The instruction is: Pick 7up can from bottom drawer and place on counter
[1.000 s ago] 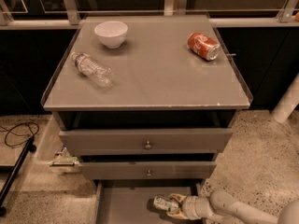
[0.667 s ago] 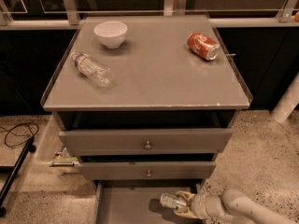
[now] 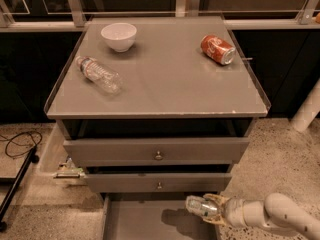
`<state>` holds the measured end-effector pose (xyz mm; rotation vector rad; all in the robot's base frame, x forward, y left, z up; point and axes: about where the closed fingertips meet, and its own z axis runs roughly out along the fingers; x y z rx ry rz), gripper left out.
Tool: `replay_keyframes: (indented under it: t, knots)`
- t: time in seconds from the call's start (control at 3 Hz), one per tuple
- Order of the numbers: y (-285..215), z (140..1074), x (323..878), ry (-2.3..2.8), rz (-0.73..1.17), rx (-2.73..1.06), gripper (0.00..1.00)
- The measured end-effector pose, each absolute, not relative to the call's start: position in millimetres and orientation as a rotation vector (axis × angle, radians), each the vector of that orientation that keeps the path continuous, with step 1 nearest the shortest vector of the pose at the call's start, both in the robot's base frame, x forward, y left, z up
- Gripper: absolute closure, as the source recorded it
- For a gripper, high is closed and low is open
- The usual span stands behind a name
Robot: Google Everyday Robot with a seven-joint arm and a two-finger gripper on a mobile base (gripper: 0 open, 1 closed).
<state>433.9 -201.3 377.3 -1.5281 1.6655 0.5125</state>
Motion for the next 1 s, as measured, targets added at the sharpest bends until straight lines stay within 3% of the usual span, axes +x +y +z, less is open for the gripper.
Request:
replay_keyframes:
  t: [0.67,1.0]
  knots:
    - [-234.1,504.9,427.6,1.573,0.442,-1.584,1.00]
    - [-234.2,505.1,427.5,1.574,0.441,-1.583,1.00]
